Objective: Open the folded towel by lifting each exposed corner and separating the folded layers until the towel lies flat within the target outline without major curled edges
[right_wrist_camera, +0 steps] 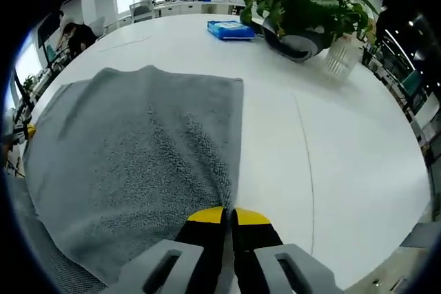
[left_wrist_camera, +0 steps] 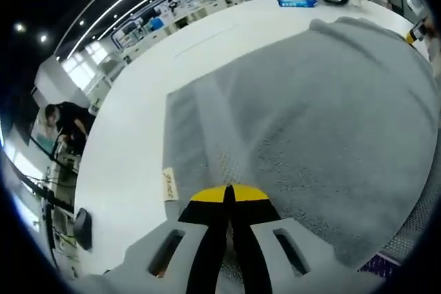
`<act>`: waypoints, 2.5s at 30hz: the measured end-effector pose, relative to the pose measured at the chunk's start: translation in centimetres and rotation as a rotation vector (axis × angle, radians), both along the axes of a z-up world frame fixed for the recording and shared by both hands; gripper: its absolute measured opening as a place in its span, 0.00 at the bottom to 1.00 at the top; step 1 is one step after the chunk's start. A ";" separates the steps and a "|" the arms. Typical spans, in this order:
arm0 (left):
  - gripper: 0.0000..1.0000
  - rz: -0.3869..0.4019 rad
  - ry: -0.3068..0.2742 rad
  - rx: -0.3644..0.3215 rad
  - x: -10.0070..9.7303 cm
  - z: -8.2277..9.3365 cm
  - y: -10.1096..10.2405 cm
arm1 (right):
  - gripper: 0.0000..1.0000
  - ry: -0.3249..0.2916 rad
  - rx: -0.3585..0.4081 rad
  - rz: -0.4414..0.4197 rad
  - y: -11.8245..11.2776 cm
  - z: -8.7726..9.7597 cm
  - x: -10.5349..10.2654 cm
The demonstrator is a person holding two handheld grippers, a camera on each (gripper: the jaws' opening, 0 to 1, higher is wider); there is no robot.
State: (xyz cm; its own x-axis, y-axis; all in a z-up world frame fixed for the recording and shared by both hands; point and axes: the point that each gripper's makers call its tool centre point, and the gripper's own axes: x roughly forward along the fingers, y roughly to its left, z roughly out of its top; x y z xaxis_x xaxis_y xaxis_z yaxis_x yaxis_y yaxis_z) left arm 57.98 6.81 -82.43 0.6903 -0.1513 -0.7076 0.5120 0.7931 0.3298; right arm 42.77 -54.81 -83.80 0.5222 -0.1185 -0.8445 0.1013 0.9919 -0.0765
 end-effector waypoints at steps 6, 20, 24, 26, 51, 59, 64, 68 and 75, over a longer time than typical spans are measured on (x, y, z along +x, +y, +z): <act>0.00 0.051 -0.019 -0.054 0.0 0.1 0.0 | 0.01 -0.018 -0.031 0.005 0.1 0.0 0.1; 0.43 0.085 -0.006 -0.442 -3.5 1.3 -1.8 | 0.53 -0.130 0.132 0.274 10.5 1.5 0.1; 0.48 0.048 0.035 -0.380 -3.9 -0.1 -2.3 | 0.67 -0.032 0.097 0.335 12.2 -0.8 0.0; 0.50 -0.011 -0.019 -0.372 -3.1 0.4 -3.1 | 0.70 -0.064 0.085 0.328 12.2 -0.3 1.0; 0.55 0.022 0.014 -0.375 2.7 -0.1 -4.5 | 0.73 -0.087 0.085 0.293 8.8 -0.4 9.4; 0.55 0.009 0.025 -0.369 4.5 -0.1 -5.2 | 0.73 -0.115 0.085 0.292 8.2 -0.4 11.7; 0.55 0.006 0.038 -0.361 4.8 -0.1 -5.2 | 0.74 -0.115 0.086 0.311 8.0 -0.3 12.3; 0.55 0.003 0.031 -0.371 4.8 -0.2 -5.2 | 0.74 -0.114 0.086 0.315 8.0 -0.3 12.5; 0.56 0.019 0.024 -0.392 4.5 -0.1 -5.0 | 0.73 -0.130 0.093 0.301 8.0 -0.2 12.7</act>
